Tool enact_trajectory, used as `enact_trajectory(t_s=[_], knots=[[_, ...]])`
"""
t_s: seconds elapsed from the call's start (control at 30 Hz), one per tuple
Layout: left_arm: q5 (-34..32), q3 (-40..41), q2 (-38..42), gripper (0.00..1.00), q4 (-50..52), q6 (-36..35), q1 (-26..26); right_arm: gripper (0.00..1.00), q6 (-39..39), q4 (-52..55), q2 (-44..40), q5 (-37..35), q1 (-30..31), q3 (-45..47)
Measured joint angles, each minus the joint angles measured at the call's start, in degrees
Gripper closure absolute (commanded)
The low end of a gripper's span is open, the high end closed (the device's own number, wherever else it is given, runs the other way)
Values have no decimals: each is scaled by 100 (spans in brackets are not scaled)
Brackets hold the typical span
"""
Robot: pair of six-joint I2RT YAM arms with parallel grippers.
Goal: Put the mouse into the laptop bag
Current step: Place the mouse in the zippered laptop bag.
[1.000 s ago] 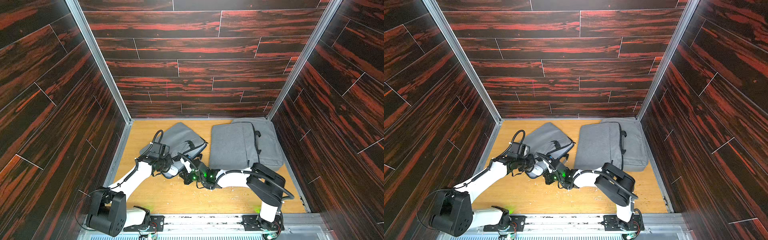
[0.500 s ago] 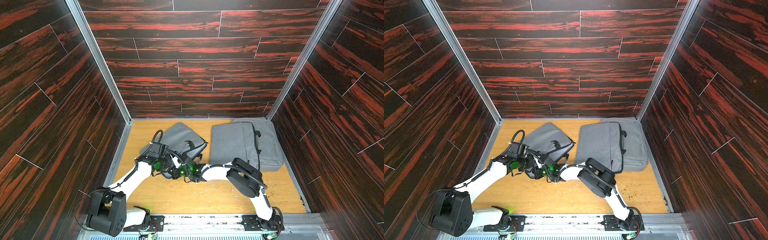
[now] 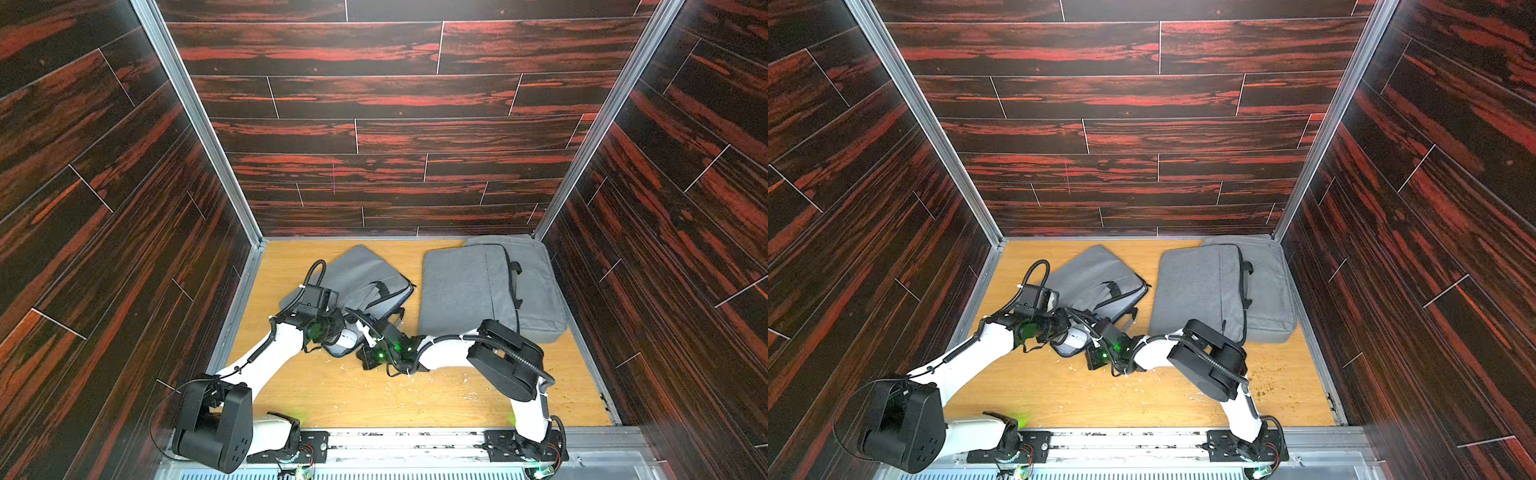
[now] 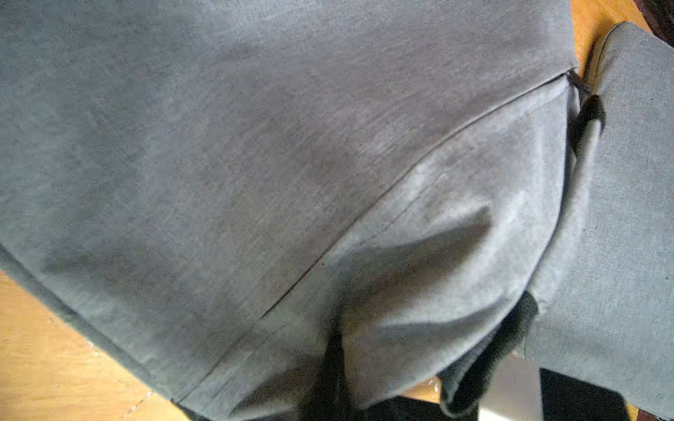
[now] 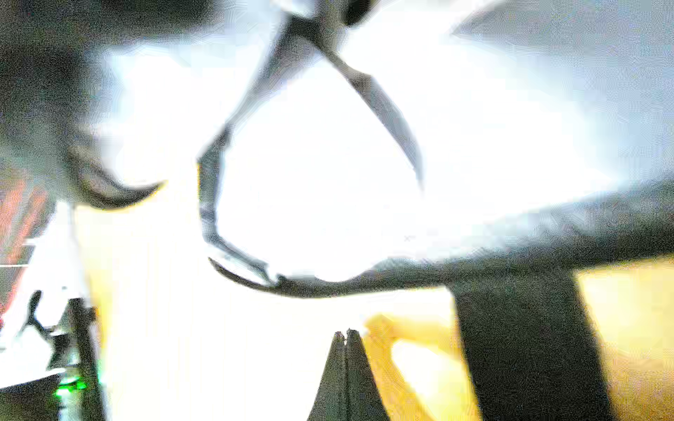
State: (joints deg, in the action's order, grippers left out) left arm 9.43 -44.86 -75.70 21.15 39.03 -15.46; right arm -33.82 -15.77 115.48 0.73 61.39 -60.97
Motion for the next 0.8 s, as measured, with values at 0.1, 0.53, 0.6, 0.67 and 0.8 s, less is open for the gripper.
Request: enact_trajectory(t_s=[0.1,0.53,0.6,0.67,0.8], knots=[[2,7,0,100,-7,0,0,100,-2,11,0,-68,-2,2],[4,11,-11,100,-7,-7,0,100,4,293,94,-581,-13,-789],[7,11,-13,100,-9,-9,2,100,17,291,232,-579,-13,-1078],[9,17,-22,100,-17,-7,0,100,22,293,422,-544,-17,-1364],[39,42,-90,100,-46,-4,0,100,-7,269,702,-400,-24,-1622]])
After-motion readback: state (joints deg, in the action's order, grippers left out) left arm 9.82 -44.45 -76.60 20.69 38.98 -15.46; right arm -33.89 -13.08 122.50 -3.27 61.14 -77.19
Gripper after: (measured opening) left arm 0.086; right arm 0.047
